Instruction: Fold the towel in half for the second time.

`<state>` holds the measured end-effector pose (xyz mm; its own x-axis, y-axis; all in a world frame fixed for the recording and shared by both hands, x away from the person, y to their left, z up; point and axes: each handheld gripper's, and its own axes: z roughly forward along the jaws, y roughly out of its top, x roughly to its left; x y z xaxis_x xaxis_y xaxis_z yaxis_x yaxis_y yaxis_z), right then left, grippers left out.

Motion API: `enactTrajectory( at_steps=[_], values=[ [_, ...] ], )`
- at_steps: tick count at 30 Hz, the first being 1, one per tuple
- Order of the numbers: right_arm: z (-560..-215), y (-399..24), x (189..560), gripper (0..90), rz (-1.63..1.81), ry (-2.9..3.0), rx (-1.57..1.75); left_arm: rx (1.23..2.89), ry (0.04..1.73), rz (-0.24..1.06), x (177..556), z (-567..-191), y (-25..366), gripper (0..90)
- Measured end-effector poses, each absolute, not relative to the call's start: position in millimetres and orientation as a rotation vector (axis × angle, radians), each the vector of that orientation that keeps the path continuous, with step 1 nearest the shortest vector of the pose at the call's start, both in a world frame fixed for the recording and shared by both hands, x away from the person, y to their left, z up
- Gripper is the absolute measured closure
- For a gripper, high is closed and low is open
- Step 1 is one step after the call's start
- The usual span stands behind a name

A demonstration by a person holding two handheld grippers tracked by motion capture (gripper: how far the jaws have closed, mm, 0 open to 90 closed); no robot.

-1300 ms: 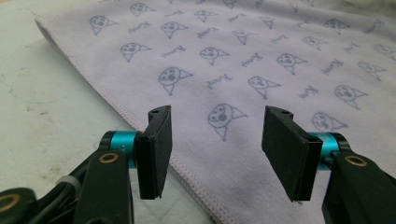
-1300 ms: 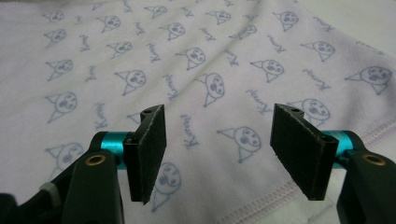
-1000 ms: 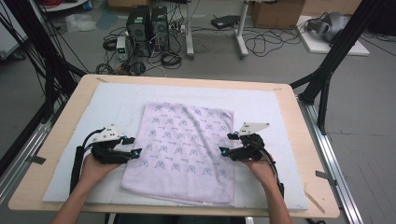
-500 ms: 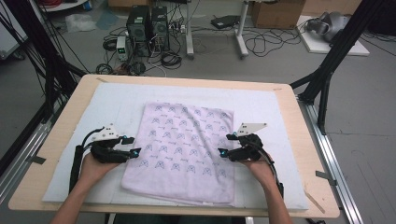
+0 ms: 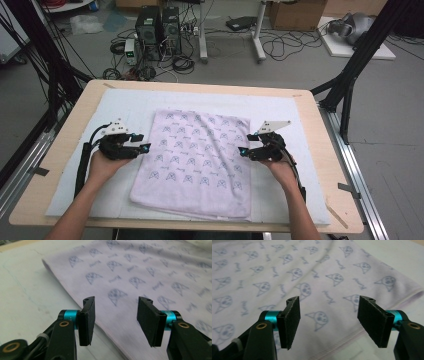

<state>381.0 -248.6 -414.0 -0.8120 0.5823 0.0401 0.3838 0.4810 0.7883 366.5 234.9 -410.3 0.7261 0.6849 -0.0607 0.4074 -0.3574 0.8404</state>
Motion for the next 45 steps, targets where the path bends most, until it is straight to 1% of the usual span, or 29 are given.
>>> enactTrajectory(
  at_steps=[10, 14, 17, 21, 24, 26, 28, 30, 31, 32, 33, 34, 35, 36, 37, 38, 40, 45],
  values=[
    [-386.5, -250.6, 437.0, 34.8, 1.160, 2.504, 0.859, 2.029, 0.888, 0.386, 440.4, -383.4, 226.8, 53.6],
    [-382.8, -250.0, 458.5, 35.4, 1.144, 2.493, 0.876, 2.025, 0.927, 0.401, 466.8, -384.7, 224.8, 54.9],
    [-389.3, -251.7, 470.4, 35.8, 1.113, 2.483, 0.911, 2.001, 0.977, 0.383, 480.9, -396.9, 225.0, 55.6],
    [-402.9, -256.1, 479.0, 35.6, 1.099, 2.483, 0.975, 2.006, 1.039, 0.319, 491.9, -418.4, 225.9, 55.2],
    [-414.1, -258.0, 483.5, 35.6, 1.074, 2.493, 1.020, 2.005, 1.073, 0.337, 495.7, -426.6, 222.3, 50.6],
    [-420.8, -258.4, 484.4, 36.0, 1.056, 2.483, 1.040, 1.993, 1.098, 0.359, 498.5, -430.4, 218.7, 48.8],
    [-427.5, -258.3, 486.3, 37.4, 1.035, 2.490, 1.060, 1.995, 1.126, 0.354, 502.1, -434.0, 216.5, 48.0],
    [-433.4, -257.0, 486.4, 42.1, 1.026, 2.494, 1.076, 2.000, 1.126, 0.341, 503.7, -436.9, 213.2, 49.4],
    [-436.7, -256.5, 486.6, 46.5, 1.025, 2.495, 1.067, 2.020, 1.112, 0.344, 503.8, -438.0, 211.0, 54.2],
    [-439.6, -255.4, 486.0, 48.9, 1.021, 2.510, 1.071, 2.044, 1.105, 0.347, 503.8, -439.6, 208.7, 61.6],
    [-440.8, -255.7, 485.3, 54.9, 1.041, 2.493, 1.073, 2.057, 1.112, 0.352, 504.1, -441.4, 206.8, 70.5],
    [-441.3, -257.2, 485.5, 61.5, 1.067, 2.488, 1.089, 2.043, 1.117, 0.335, 504.6, -441.2, 207.8, 73.2],
    [-441.1, -258.3, 485.8, 70.8, 1.096, 2.505, 1.106, 2.026, 1.130, 0.316, 505.1, -441.5, 208.7, 83.9],
    [-440.8, -258.5, 486.6, 77.9, 1.117, 2.533, 1.095, 2.022, 1.133, 0.314, 505.0, -441.3, 209.0, 84.8],
    [-440.0, -256.5, 486.0, 81.5, 1.115, 2.545, 1.079, 2.015, 1.134, 0.315, 504.7, -440.8, 209.1, 85.4],
    [-438.6, -254.2, 485.5, 83.1, 1.106, 2.549, 1.066, 2.010, 1.133, 0.318, 504.1, -439.7, 209.3, 85.8],
    [-434.9, -250.9, 485.1, 84.1, 1.112, 2.541, 1.036, 2.005, 1.120, 0.336, 502.8, -435.8, 210.3, 86.1],
    [-415.3, -255.9, 486.6, 84.9, 1.167, 2.460, 1.017, 1.927, 1.084, 0.379, 497.8, -415.5, 218.7, 86.4]
  ],
)
